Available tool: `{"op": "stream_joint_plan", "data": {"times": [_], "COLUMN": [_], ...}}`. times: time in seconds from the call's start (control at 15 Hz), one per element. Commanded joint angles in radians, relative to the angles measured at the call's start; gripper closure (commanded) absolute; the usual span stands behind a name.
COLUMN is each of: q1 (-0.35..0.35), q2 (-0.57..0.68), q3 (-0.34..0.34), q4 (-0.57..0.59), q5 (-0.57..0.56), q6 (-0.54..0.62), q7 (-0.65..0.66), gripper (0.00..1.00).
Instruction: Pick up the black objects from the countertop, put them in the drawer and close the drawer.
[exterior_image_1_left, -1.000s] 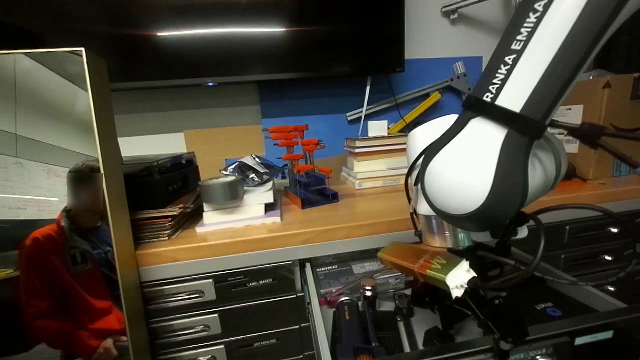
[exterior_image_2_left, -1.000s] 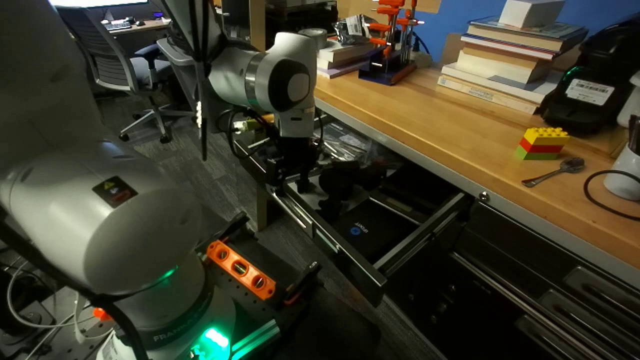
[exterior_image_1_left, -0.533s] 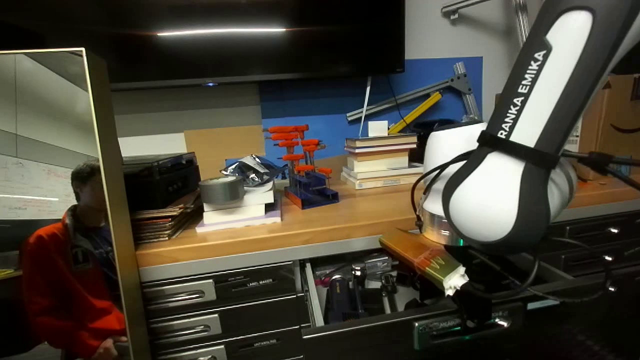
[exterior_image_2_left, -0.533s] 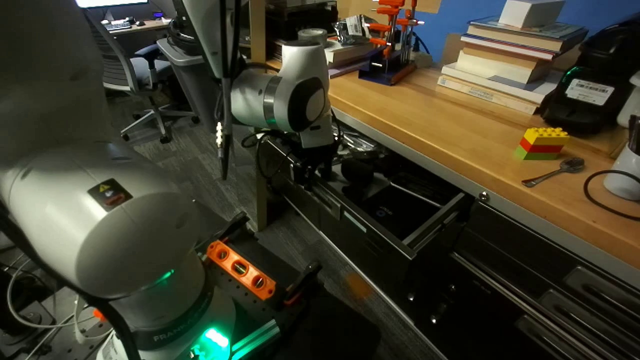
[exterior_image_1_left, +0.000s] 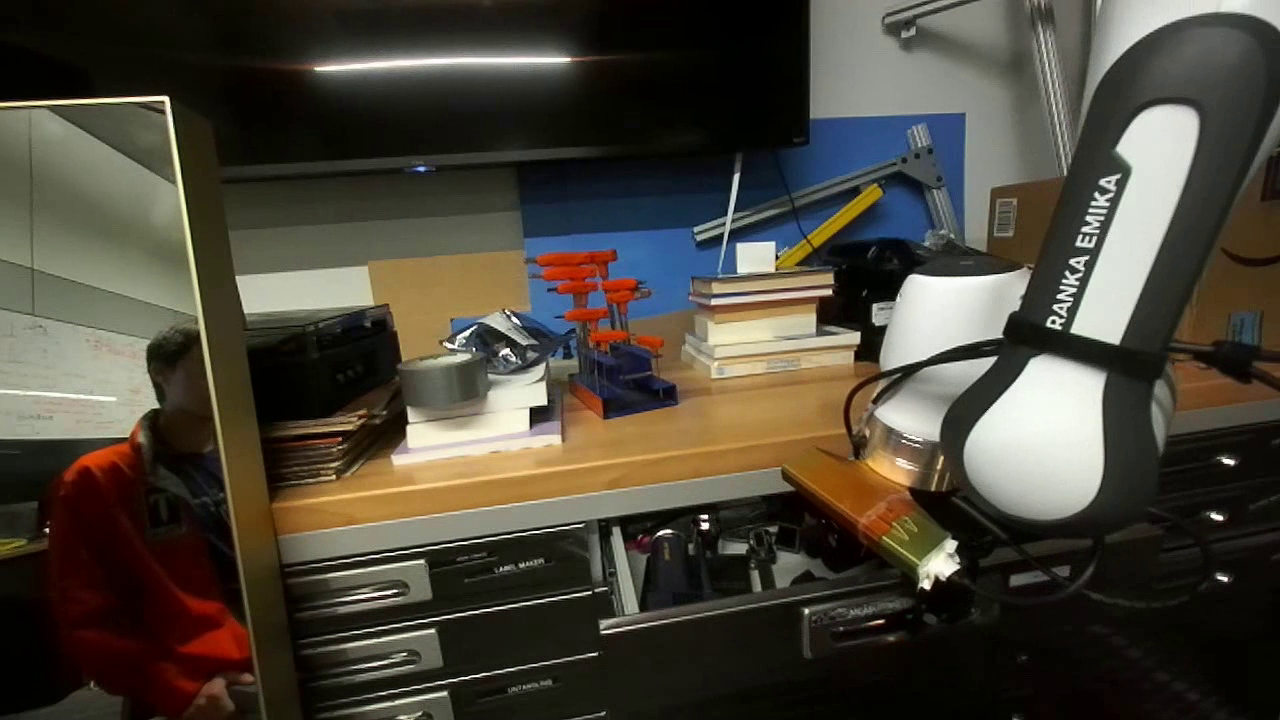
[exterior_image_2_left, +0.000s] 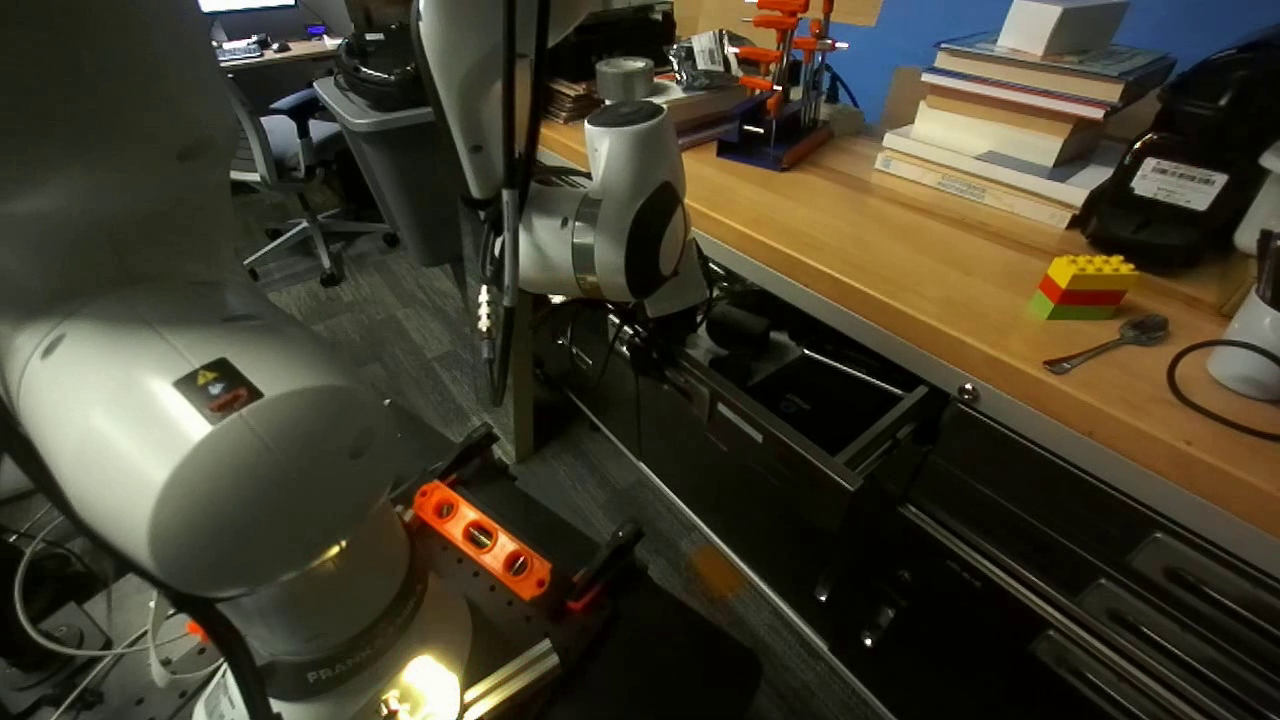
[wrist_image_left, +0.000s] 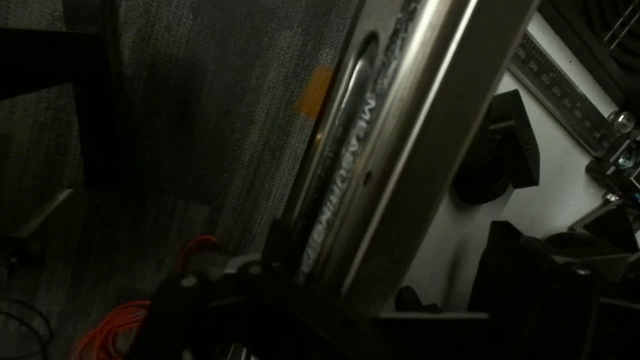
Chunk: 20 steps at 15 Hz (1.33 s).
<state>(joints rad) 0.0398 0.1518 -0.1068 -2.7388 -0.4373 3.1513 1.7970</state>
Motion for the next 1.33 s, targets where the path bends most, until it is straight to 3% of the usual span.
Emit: {"op": "stream_joint_plan", "data": {"times": [0.0, 0.4, 0.67, 0.8, 0.93, 1.0, 1.07, 1.27], "q1": [0.048, 0.191, 0.268, 0.28, 0.299, 0.32, 0.213, 0.199], "q2": [0.025, -0.064, -0.176, -0.249, -0.308, -0.329, -0.343, -0.379], "q3": [-0.07, -0.195, -0.223, -0.188, -0.148, -0.131, 0.008, 0.124], "q4": [0.044, 0.072, 0.101, 0.103, 0.092, 0.083, 0.078, 0.084], "q5": [-0.06, -0.141, -0.306, -0.378, -0.371, -0.293, -0.206, -0.002], "q6": [0.059, -0.07, -0.256, -0.364, -0.486, -0.561, -0.618, -0.851], "q7": [0.005, 0.041, 0.159, 0.232, 0.242, 0.183, 0.128, 0.007], "gripper": [0.0, 0.0, 0.0, 0.0, 0.0, 0.0, 0.0, 0.0]}}
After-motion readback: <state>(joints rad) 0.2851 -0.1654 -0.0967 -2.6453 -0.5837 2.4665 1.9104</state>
